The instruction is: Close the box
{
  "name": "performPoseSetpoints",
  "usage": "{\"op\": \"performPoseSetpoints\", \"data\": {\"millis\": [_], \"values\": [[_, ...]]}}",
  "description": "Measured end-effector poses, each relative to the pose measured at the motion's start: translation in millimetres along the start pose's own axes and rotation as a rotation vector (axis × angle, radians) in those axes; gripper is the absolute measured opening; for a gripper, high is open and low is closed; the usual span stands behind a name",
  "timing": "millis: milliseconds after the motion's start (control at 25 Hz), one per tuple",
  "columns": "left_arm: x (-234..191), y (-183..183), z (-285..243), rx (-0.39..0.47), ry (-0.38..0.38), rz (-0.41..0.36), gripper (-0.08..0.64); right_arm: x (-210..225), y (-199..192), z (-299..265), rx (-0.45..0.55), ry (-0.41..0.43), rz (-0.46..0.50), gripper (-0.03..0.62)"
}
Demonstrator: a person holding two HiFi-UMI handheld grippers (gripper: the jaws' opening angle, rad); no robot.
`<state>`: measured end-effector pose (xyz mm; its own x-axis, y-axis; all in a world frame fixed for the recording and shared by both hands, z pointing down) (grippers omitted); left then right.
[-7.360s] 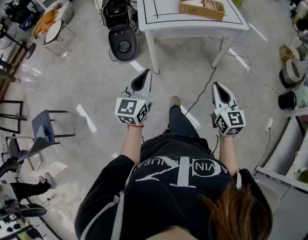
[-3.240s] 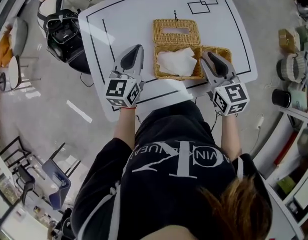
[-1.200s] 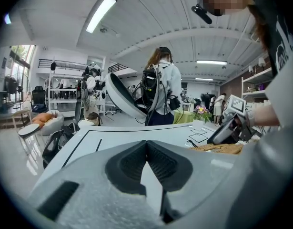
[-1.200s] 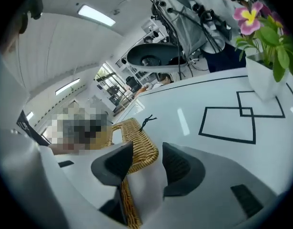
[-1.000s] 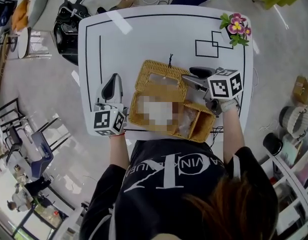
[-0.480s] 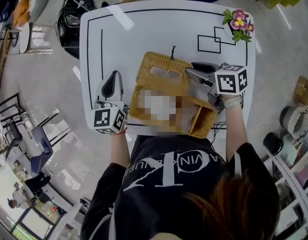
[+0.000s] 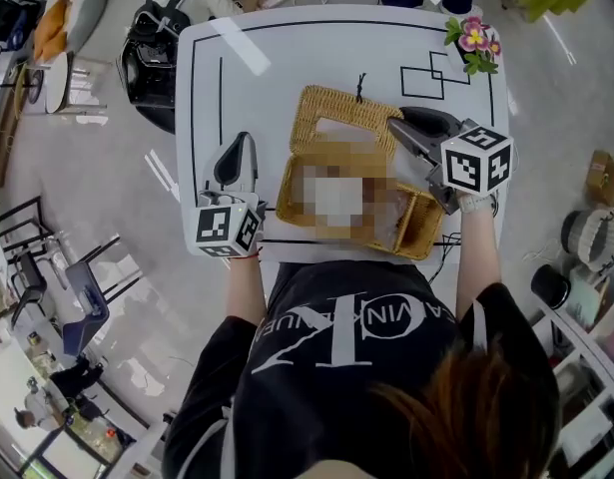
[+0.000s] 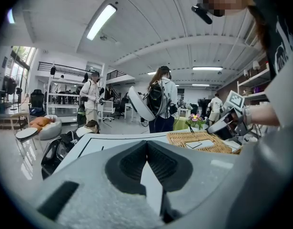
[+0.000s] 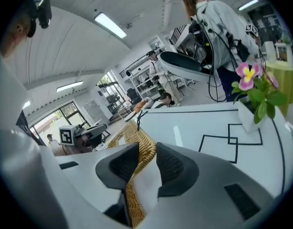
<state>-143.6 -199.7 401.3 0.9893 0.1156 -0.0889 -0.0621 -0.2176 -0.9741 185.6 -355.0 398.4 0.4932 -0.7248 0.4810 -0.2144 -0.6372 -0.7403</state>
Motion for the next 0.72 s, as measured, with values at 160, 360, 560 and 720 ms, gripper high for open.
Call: {"op": "performPoseSetpoints", "data": {"millis": [160, 360, 560, 720], "values": [[-2, 8, 5, 0.043, -0.050, 0.000, 0.011, -28, 8, 11, 0.020, -0.100, 0.128, 0.109], [-3, 15, 12, 0.077, -0.112, -0.003, 0.011, -59, 12, 21, 0.038, -0.195, 0.266, 0.104], [-4, 17, 19, 0.104, -0.158, 0.006, 0.011, -91, 11, 32, 0.054, -0.270, 0.404, 0.100], [-1, 17, 21, 0.119, -0.200, 0.009, 0.011, -109, 7, 38, 0.089, -0.310, 0.450, 0.089]]}}
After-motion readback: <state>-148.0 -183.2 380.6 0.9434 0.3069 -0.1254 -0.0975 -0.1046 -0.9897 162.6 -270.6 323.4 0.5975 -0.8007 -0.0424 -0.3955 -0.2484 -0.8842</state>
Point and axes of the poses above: the fingertips, and each gripper's own axes: z backward along the fingers, x to its right, y out of its top, the point moved 10 cm from there along z, backward along the fingers, and after that the axes turned 4 degrees about x, right-handed, at the moved point
